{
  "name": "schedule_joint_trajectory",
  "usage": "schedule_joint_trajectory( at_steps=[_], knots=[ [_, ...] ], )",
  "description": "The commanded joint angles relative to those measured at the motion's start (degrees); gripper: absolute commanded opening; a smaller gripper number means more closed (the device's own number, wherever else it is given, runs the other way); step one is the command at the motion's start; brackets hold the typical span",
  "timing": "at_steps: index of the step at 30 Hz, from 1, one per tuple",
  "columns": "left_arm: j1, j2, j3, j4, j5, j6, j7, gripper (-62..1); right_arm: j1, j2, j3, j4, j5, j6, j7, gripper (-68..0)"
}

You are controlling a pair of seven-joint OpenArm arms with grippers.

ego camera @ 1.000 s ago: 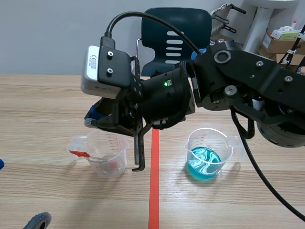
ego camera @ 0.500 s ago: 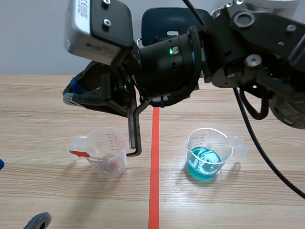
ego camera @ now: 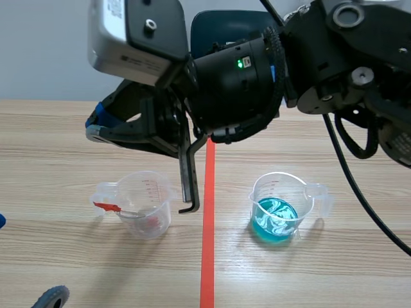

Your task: Do the redox reaction experiment

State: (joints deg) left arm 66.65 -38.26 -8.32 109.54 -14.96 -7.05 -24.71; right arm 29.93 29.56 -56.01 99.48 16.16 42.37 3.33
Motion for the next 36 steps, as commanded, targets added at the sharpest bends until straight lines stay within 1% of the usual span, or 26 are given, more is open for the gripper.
schedule_joint_trajectory(
  at_steps=[1, 4, 8, 11, 15, 16, 20, 25, 26, 31, 33, 36],
  knots=[
    [-0.2, 0.2, -0.1, 0.8, -0.2, 0.1, -0.8, 1.4, 1.4, 1.9, 0.0, -0.3, 1.4, 0.4, 1.3, -55.7],
    [-0.2, 0.2, -0.1, 0.8, -0.2, 0.1, -0.8, 1.4, 1.3, 5.1, 0.0, -0.2, 3.1, 0.4, 1.5, -44.2],
    [-0.2, 0.2, -0.1, 0.8, -0.2, 0.1, -0.8, 1.4, 1.3, 9.3, 0.0, -0.2, 5.2, 0.4, 1.6, -39.2],
    [-0.2, 0.2, -0.1, 0.8, -0.2, 0.1, -0.8, 1.4, 1.3, 12.1, 0.0, -0.1, 5.9, 0.4, 2.2, -35.8],
    [-0.2, 0.2, -0.1, 0.8, -0.2, 0.1, -0.8, 1.4, 1.3, 14.9, 0.0, -0.1, 6.4, 0.4, 2.2, -23.6],
    [-0.2, 0.2, -0.1, 0.8, -0.2, 0.1, -0.8, 1.4, 1.3, 15.5, 0.0, -0.1, 6.4, 0.4, 2.2, -22.0],
    [-0.2, 0.2, -0.1, 0.8, -0.2, 0.1, -0.8, 1.4, 1.3, 17.6, 0.0, -0.1, 6.3, 0.4, 2.2, -21.7],
    [-0.2, 0.1, -0.1, 0.8, -0.2, 0.1, -0.8, 1.4, 1.3, 18.5, 0.0, -0.1, 3.8, 0.4, 2.2, -21.6],
    [-0.2, 0.1, -0.1, 0.8, -0.2, 0.1, -0.8, 1.4, 1.3, 18.5, 0.0, -0.1, 3.0, 0.4, 2.2, -20.6],
    [-0.2, 0.1, -0.1, 0.8, -0.2, 0.1, -0.8, 1.4, 1.3, 18.5, 0.0, -0.1, 2.2, 0.4, 2.2, -5.7],
    [-0.2, 0.1, -0.1, 0.8, -0.2, 0.1, -0.8, 1.4, 1.3, 18.5, 0.0, -0.1, 2.2, 0.4, 2.2, -3.7],
    [-0.2, 0.1, -0.1, 0.8, -0.2, 0.1, -0.8, 1.4, 1.3, 18.5, -0.1, 0.3, 2.0, 0.4, 2.2, -3.7]
  ],
)
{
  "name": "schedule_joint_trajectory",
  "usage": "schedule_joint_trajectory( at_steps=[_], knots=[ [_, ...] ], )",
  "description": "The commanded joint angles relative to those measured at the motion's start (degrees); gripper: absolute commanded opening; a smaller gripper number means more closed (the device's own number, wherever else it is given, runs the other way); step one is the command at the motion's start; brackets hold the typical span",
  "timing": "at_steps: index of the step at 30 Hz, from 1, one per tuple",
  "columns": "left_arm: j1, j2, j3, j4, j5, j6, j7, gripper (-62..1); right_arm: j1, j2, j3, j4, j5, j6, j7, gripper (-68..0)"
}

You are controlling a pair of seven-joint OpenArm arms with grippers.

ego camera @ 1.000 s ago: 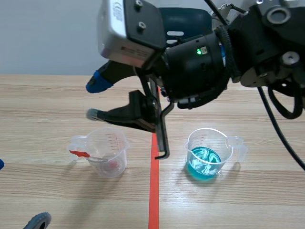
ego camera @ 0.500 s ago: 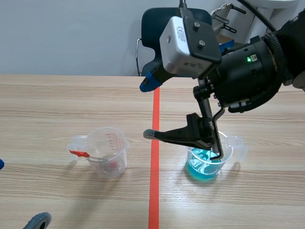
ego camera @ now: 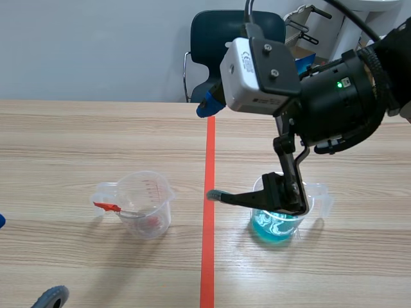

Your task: Do the redox reaction experiment

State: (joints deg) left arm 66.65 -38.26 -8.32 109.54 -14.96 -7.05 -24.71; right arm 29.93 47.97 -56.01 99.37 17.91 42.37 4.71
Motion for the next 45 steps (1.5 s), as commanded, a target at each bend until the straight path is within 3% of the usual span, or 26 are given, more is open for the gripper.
schedule_joint_trajectory(
  at_steps=[1, 8, 14, 29, 45],
  knots=[
    [-0.2, 0.1, -0.1, 0.8, -0.2, 0.1, -0.8, 1.4, 1.3, 0.1, -0.1, 0.8, 0.3, 0.4, 0.8, -3.7],
    [-0.2, 0.1, -0.1, 0.8, -0.2, 0.1, -0.8, 1.4, 1.3, -0.7, -4.5, 2.5, -0.2, 0.4, 0.7, -3.7],
    [-0.2, 0.2, -0.1, 0.8, -0.2, 0.1, -0.8, 1.4, 1.3, -2.8, -8.4, 2.5, -3.3, 0.4, 0.2, -3.7],
    [-0.2, 0.1, -0.1, 0.8, -0.2, 0.2, -0.8, 1.4, 1.4, -11.8, -8.5, 2.3, -10.3, 0.4, -3.8, -3.7],
    [-0.2, 0.1, -0.1, 0.8, -0.2, 0.2, -0.8, 1.4, 1.3, -19.1, -8.6, -3.7, -12.0, 0.4, -4.8, -6.3]
  ],
)
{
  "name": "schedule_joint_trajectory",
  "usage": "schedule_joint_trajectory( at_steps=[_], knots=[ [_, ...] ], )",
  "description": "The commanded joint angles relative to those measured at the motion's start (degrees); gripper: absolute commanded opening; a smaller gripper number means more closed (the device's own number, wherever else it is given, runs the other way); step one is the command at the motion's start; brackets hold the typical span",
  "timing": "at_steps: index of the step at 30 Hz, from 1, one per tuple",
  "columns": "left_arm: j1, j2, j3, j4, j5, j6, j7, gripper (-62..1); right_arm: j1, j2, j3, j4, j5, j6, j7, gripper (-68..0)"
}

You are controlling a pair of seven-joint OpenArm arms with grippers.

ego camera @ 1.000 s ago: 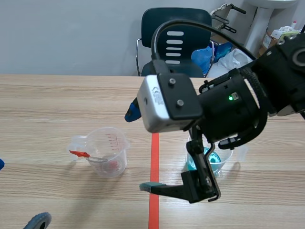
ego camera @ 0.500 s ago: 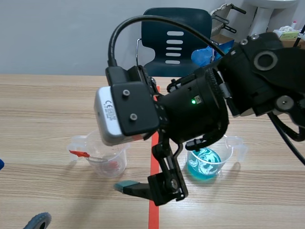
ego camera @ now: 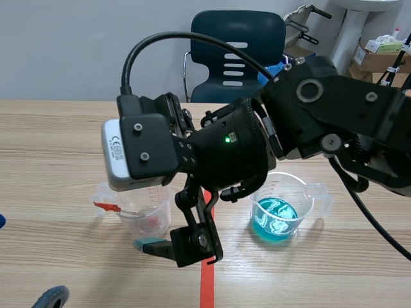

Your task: Do the redox reaction experiment

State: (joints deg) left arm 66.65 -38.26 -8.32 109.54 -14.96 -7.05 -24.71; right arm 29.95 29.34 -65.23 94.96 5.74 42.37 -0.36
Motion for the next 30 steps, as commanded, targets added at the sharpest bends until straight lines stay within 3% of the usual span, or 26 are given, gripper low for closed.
schedule_joint_trajectory(
  at_steps=[1, 14, 23, 30],
  knots=[
    [-0.2, 0.1, -0.1, 0.8, -0.2, 0.2, -0.8, 1.4, 1.3, -0.6, 0.7, 0.6, 0.2, 0.4, 0.3, -6.3],
    [-0.2, 0.2, -0.1, 0.8, -0.2, 0.2, -0.8, 1.4, 1.3, -5.1, 0.7, -2.5, -0.6, 0.4, 0.3, -7.6],
    [-0.2, 0.2, -0.1, 0.8, -0.2, 0.2, -0.8, 1.4, 1.3, -5.2, 0.7, -2.8, -0.6, 0.4, 0.5, -19.5],
    [-0.2, 0.2, -0.1, 0.8, -0.2, 0.2, -0.8, 1.4, 1.2, -5.0, 0.7, -2.8, -0.5, 0.4, 0.1, -33.0]
  ],
)
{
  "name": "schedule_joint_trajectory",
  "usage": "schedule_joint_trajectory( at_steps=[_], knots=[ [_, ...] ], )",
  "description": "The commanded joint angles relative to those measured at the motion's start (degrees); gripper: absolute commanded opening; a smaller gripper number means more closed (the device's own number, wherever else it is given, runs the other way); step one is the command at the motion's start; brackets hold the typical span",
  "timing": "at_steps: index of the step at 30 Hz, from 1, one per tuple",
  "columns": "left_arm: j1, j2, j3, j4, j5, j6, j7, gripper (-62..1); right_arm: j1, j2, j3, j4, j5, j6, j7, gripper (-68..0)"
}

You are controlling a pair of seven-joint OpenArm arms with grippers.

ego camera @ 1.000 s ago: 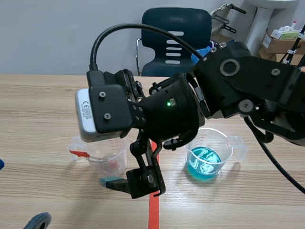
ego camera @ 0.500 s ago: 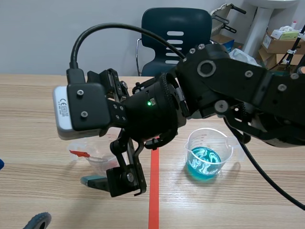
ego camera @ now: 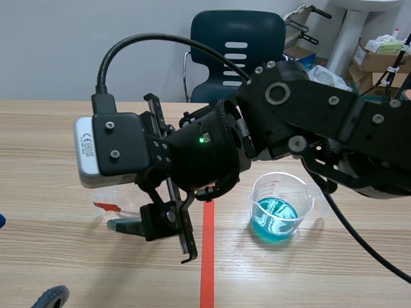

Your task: Do the redox reaction experiment

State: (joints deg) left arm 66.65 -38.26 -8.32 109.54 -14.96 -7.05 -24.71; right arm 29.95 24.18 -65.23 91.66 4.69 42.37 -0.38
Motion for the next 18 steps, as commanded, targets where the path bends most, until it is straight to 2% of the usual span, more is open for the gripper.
schedule_joint_trajectory(
  at_steps=[1, 6, 13, 18],
  knots=[
    [-0.2, 0.2, -0.1, 0.8, -0.2, 0.2, -0.8, 1.4, 1.2, 0.3, 0.7, 0.5, 0.8, 0.4, 0.1, -33.1],
    [-0.2, 0.2, -0.1, 0.8, -0.2, 0.2, -0.8, 1.4, 1.2, 1.4, 0.7, 0.5, 5.4, 0.4, -1.2, -33.1],
    [-0.2, 0.2, -0.1, 0.8, -0.2, 0.2, -0.8, 1.4, 1.2, 1.5, 0.7, 0.5, 6.5, 0.4, -1.2, -38.9],
    [-0.2, 0.2, -0.1, 0.8, -0.2, 0.2, -0.8, 1.4, 1.2, 1.5, 0.7, 0.5, 6.5, 0.4, -1.2, -49.7]
  ],
)
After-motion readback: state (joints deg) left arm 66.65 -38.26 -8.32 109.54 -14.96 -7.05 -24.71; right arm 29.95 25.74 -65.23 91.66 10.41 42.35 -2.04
